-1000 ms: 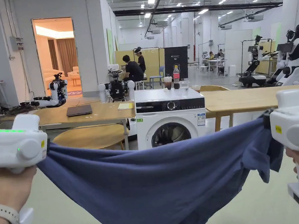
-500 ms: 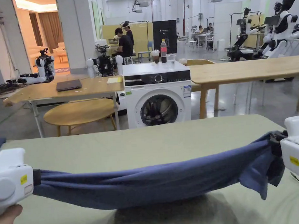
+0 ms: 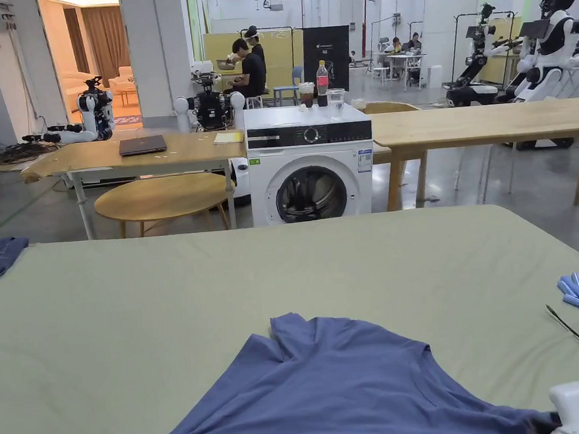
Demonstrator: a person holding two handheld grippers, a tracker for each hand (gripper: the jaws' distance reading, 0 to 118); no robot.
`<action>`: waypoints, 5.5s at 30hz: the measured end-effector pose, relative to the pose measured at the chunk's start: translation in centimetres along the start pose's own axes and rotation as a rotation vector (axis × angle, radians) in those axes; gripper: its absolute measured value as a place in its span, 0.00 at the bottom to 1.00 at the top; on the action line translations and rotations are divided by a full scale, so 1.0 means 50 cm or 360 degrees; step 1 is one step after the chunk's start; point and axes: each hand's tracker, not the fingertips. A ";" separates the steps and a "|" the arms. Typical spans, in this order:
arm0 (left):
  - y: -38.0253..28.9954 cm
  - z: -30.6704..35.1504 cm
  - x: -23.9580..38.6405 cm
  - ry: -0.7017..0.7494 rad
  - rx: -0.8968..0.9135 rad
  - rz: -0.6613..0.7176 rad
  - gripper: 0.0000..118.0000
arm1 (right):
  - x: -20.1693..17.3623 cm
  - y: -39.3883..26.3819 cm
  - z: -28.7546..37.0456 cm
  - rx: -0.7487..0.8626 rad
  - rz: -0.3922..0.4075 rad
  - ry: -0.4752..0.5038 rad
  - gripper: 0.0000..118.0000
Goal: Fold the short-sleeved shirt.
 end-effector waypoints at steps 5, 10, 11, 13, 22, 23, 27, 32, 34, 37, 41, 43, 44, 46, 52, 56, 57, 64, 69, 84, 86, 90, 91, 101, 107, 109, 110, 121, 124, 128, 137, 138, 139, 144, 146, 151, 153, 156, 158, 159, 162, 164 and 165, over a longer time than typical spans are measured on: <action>0.078 0.087 0.117 -0.0042 0.0427 -0.0157 0.76 | -0.115 0.135 0.108 0.0468 -0.0040 0.0125 0.70; 0.100 0.158 0.221 -0.0105 0.0797 -0.0277 0.76 | -0.211 0.192 0.162 0.0713 -0.0083 0.0255 0.72; 0.091 0.162 0.233 -0.0095 0.0837 -0.0308 0.73 | -0.225 0.190 0.163 0.0715 -0.0080 0.0222 0.67; 0.081 0.168 0.251 -0.0118 0.0832 -0.0404 0.28 | -0.245 0.186 0.162 0.0711 -0.0088 0.0211 0.16; 0.070 0.131 0.156 -0.0138 0.0512 -0.0232 0.00 | -0.262 0.192 0.133 0.0706 -0.0136 0.0219 0.00; 0.068 0.114 0.132 -0.0114 0.0469 -0.0190 0.00 | -0.263 0.194 0.129 0.0696 -0.0138 0.0232 0.00; 0.046 0.057 0.003 -0.0156 0.0174 0.0056 0.00 | -0.277 0.187 0.104 0.0649 -0.0123 0.0279 0.00; 0.023 -0.005 -0.071 -0.0102 -0.0046 0.0095 0.97 | -0.294 0.177 0.066 0.0599 -0.0121 0.0319 0.00; 0.017 -0.029 -0.071 -0.0114 -0.0061 0.0086 0.99 | -0.303 0.174 0.047 0.0572 -0.0122 0.0323 0.00; 0.008 -0.073 -0.050 -0.0126 -0.0182 0.0019 0.99 | -0.303 0.177 0.022 0.0529 -0.0122 0.0332 0.00; -0.008 -0.144 -0.017 -0.0133 -0.0329 -0.0076 0.45 | -0.295 0.185 -0.013 0.0478 -0.0109 0.0328 0.00; -0.016 -0.166 -0.016 -0.0145 -0.0397 -0.0090 0.15 | -0.283 0.197 -0.041 0.0452 -0.0100 0.0309 0.00; -0.020 -0.164 -0.015 -0.0203 -0.0363 -0.0043 0.00 | -0.273 0.206 -0.059 0.0439 -0.0093 0.0283 0.00; -0.013 -0.140 -0.003 -0.0224 -0.0335 -0.0065 0.00 | -0.253 0.231 -0.107 0.0406 -0.0069 0.0250 0.00; 0.008 -0.061 0.029 -0.0153 -0.0217 -0.0195 0.00 | -0.230 0.340 -0.354 0.0120 0.0106 0.0232 0.05; 0.020 -0.046 0.039 -0.0144 -0.0182 -0.0217 0.00 | -0.246 0.375 -0.550 -0.0164 0.0145 0.0299 1.00; 0.021 -0.048 0.040 -0.0142 -0.0191 -0.0221 0.00 | -0.252 0.382 -0.582 -0.0140 0.0185 0.0290 1.00; 0.010 -0.068 0.035 -0.0115 -0.0185 -0.0235 0.00 | -0.284 0.357 -0.699 -0.0452 0.0208 0.0386 0.95; 0.013 -0.066 0.039 -0.0121 -0.0174 -0.0254 0.00 | -0.275 0.358 -0.607 -0.0291 0.0111 0.0419 0.00; 0.111 -0.046 0.042 -0.0146 -0.0014 -0.0105 0.00 | -0.203 0.368 -0.137 0.0239 0.0117 0.0383 0.00; 0.165 -0.042 0.045 -0.0155 0.0015 -0.0071 0.00 | -0.171 0.404 -0.093 0.0316 0.0133 0.0311 0.00; 0.306 -0.006 0.058 -0.0140 0.0144 -0.0068 0.00 | -0.097 0.509 -0.004 0.0467 0.0115 0.0183 0.00; 0.346 0.008 0.064 -0.0139 0.0177 -0.0067 0.00 | -0.078 0.539 0.018 0.0520 0.0086 0.0152 0.00; 0.712 0.153 0.159 -0.0003 0.0592 -0.0186 0.00 | 0.036 0.834 0.189 0.0942 -0.0177 0.0122 0.00; 0.863 0.217 0.177 0.0068 0.0736 -0.0216 0.00 | 0.056 0.963 0.224 0.1111 -0.0222 0.0112 0.00; 0.896 0.233 0.178 0.0092 0.0793 -0.0217 0.00 | 0.059 0.991 0.228 0.1141 -0.0233 0.0102 0.00; 0.910 0.240 0.179 0.0100 0.0805 -0.0219 0.00 | 0.060 1.001 0.227 0.1158 -0.0253 0.0106 0.00; 0.878 0.123 0.189 0.0144 0.0699 -0.0317 0.00 | 0.051 0.937 0.069 0.1007 -0.0312 0.0100 0.00; 0.830 0.059 0.193 0.0163 0.0643 -0.0288 0.00 | 0.041 0.882 0.007 0.0930 -0.0321 0.0094 0.00; 0.795 0.037 0.191 0.0138 0.0607 -0.0263 0.00 | 0.037 0.835 -0.015 0.0897 -0.0275 0.0083 0.00; 0.619 0.104 0.170 0.0025 0.0585 -0.0269 0.00 | 0.054 0.650 0.079 0.0875 -0.0229 0.0120 0.00; 0.577 0.111 0.164 -0.0004 0.0577 -0.0281 0.00 | 0.053 0.610 0.096 0.0849 -0.0245 0.0143 0.00; 0.534 0.117 0.159 -0.0003 0.0564 -0.0305 0.00 | 0.055 0.570 0.108 0.0821 -0.0288 0.0180 0.00; 0.282 0.128 0.132 -0.0046 0.0379 -0.0362 0.00 | 0.031 0.333 0.143 0.0610 -0.0292 0.0206 0.00; 0.177 0.125 0.125 -0.0079 0.0288 -0.0334 0.00 | 0.017 0.233 0.125 0.0471 -0.0292 0.0211 0.00; -0.045 0.066 0.079 -0.0103 -0.0069 -0.0209 0.00 | -0.048 -0.002 0.068 0.0047 -0.0230 0.0152 0.00; -0.094 0.042 0.062 -0.0090 -0.0186 -0.0159 0.00 | -0.060 -0.056 0.043 -0.0114 -0.0265 0.0158 0.00; -0.126 0.032 0.063 -0.0088 -0.0201 -0.0190 0.01 | -0.060 -0.094 0.026 -0.0264 -0.0352 0.0172 0.03; -0.124 0.045 0.075 -0.0046 -0.0123 -0.0264 0.27 | -0.055 -0.093 0.040 -0.0254 -0.0379 0.0207 0.34; -0.118 0.069 0.090 -0.0009 -0.0061 -0.0285 0.51 | -0.054 -0.088 0.054 -0.0209 -0.0422 0.0214 0.61; -0.092 0.121 0.129 -0.0044 0.0177 -0.0295 0.85 | -0.073 -0.061 0.113 0.0042 -0.0476 0.0230 0.96; -0.078 0.163 0.171 -0.0012 0.0384 -0.0338 0.85 | -0.098 -0.035 0.148 0.0258 -0.0436 0.0204 0.96; -0.069 0.178 0.188 -0.0037 0.0468 -0.0339 0.85 | -0.110 -0.022 0.158 0.0310 -0.0419 0.0196 0.96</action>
